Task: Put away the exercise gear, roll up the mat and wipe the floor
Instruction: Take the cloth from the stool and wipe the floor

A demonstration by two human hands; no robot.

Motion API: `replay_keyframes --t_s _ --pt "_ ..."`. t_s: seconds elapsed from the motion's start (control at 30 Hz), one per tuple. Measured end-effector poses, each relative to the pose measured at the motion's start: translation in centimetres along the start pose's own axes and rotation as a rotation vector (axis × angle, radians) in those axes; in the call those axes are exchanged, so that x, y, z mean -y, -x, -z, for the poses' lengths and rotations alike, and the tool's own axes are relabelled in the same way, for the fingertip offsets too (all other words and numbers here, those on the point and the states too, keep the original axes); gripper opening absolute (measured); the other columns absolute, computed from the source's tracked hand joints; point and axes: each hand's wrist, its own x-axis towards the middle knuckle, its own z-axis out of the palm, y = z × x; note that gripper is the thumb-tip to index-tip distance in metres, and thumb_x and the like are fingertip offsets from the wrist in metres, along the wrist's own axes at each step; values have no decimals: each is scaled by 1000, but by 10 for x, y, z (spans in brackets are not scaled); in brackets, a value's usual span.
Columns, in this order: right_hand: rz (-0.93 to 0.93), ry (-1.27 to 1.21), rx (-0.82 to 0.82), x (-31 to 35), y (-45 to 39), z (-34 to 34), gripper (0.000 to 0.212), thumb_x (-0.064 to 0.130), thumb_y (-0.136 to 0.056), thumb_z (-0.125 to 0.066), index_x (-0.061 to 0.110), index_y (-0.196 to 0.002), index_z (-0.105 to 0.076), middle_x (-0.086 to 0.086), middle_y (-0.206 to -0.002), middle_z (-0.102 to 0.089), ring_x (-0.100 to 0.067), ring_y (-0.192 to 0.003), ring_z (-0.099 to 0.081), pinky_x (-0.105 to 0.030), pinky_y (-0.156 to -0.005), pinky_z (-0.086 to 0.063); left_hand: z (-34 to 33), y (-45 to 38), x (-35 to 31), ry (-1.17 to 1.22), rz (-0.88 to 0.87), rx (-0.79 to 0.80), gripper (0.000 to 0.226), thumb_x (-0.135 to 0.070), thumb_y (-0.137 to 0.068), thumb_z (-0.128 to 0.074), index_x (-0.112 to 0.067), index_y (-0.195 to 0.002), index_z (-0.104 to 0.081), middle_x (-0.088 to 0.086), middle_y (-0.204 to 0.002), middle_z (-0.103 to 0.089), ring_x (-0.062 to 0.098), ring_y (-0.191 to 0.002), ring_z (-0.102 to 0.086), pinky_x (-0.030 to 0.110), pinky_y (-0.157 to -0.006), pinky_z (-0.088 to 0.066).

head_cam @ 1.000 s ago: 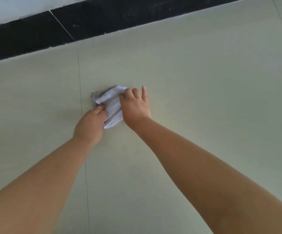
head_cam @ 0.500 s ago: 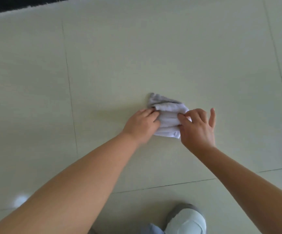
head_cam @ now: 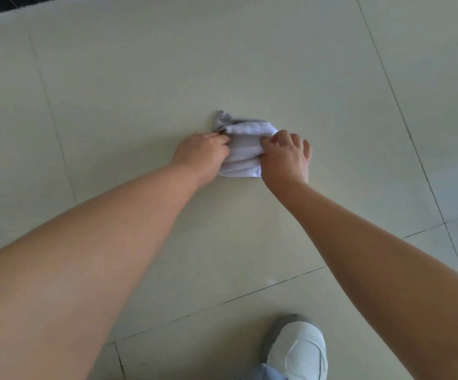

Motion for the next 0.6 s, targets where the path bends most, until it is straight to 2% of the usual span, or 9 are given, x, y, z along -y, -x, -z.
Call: replay_keyframes --t_s 0.07,0.13,0.17,0.2,0.3,0.4,0.47,0.53,0.6 --pt "52 -32 11 30 8 -13 30 8 -86 -48 9 -113 -61 -9 -124 -50 -29 -121 -40 -45 -114 -19 -8 28 29 -2 -49 -31 30 -10 -90 -50 -5 -118 -60 11 -131 -57 31 -116 -57 35 -89 -47" --pt "118 -80 6 53 26 -26 24 5 -79 -57 6 -101 -66 -12 -112 -58 -33 -110 -50 -50 -110 -27 -15 59 44 -50 -157 -80 20 -7 -73 -57 -2 -83 -73 14 -104 -72 31 -88 -71 31 -66 -56" --pt "166 -101 -26 59 37 -33 20 3 -72 -64 6 -91 -68 -12 -101 -62 -34 -101 -55 -55 -106 -33 -22 75 47 -67 -177 -79 23 -10 -67 -51 -3 -67 -73 14 -91 -75 30 -76 -74 29 -57 -57" --pt "208 -90 -55 60 48 -38 20 4 -63 -71 8 -82 -69 -9 -90 -63 -32 -93 -57 -57 -100 -39 -31 90 48 -62 -196 -107 29 -13 -65 -44 -5 -60 -72 14 -85 -76 29 -72 -74 28 -55 -57" --pt "328 30 -79 46 86 -46 31 8 -47 -80 15 -75 -70 -2 -76 -63 -21 -86 -42 -59 -89 -45 -53 116 31 -15 -250 -55 30 -14 -67 -41 -8 -57 -69 12 -78 -75 29 -70 -73 29 -59 -58" --pt "362 115 -57 10 119 -38 20 9 -59 -69 13 -78 -73 -3 -75 -64 -20 -84 -40 -59 -88 -45 -62 121 1 -7 -436 -208 28 -12 -66 -41 -13 -52 -65 8 -63 -67 26 -57 -66 33 -71 -58" --pt "348 206 -23 -16 136 -25 21 11 -60 -65 14 -79 -74 -2 -75 -66 -20 -83 -46 -59 -85 -47 -63 117 -23 21 -523 -189 30 -10 -65 -40 -15 -50 -65 3 -57 -65 22 -54 -64 39 -79 -58" --pt "329 315 102 -38 144 -7 34 8 -44 -82 16 -75 -75 0 -73 -67 -22 -75 -60 -52 -85 -51 -65 109 -50 7 -534 -155 32 -8 -64 -40 -16 -48 -66 0 -53 -63 20 -52 -63 42 -80 -58" --pt "308 432 225 -55 139 8 39 11 -35 -87 21 -70 -73 5 -68 -66 -21 -66 -66 -42 -84 -53 -68 90 -75 54 -545 -162 33 -9 -64 -40 -16 -46 -68 -2 -51 -63 18 -51 -63 38 -78 -58"
